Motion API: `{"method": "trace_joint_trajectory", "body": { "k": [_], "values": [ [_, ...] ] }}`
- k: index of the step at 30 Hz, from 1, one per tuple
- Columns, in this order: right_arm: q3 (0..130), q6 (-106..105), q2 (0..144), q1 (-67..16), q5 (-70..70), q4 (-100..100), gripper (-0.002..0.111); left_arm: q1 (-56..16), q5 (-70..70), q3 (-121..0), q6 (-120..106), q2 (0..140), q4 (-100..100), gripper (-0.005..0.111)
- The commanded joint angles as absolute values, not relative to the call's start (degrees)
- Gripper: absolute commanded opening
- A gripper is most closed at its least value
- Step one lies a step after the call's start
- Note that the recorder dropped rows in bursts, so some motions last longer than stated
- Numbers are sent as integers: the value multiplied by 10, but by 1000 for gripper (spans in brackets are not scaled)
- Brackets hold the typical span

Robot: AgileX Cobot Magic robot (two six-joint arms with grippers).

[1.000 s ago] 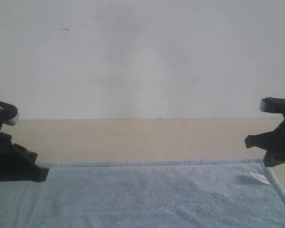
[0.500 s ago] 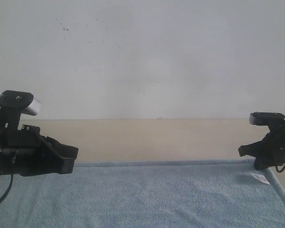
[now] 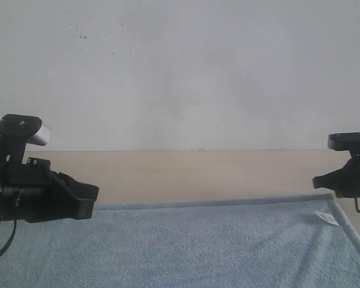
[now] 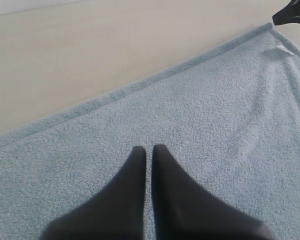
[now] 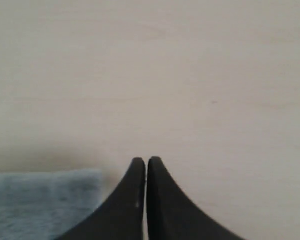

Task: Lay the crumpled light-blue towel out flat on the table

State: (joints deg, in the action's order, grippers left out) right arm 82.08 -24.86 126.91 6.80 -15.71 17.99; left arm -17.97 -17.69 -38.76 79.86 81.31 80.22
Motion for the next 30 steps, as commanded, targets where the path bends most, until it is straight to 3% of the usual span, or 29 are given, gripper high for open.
{"method": "trace_joint_trajectory", "body": {
  "k": [1, 5, 9, 10, 12, 24, 30],
  "values": [
    [835, -251, 1289, 133, -159, 173, 1, -179, -180, -390, 801, 814, 799, 4],
    [849, -272, 1302, 185, -188, 215, 1, -179, -179, -390, 790, 815, 799, 4],
    [853, -616, 1262, 188, -244, 529, 1, -179, -181, -390, 786, 836, 797, 4],
    [853, -781, 1263, 188, -355, 654, 1, -179, -186, -390, 786, 844, 780, 4],
    [853, -865, 1275, 187, -476, 737, 1, -179, -190, -390, 786, 848, 772, 4],
    [852, -860, 1365, 181, -543, 728, 1, -179, -210, -390, 786, 848, 773, 4],
    [852, -824, 1373, 181, -429, 711, 1, -179, -210, -390, 786, 848, 773, 4]
  ]
}}
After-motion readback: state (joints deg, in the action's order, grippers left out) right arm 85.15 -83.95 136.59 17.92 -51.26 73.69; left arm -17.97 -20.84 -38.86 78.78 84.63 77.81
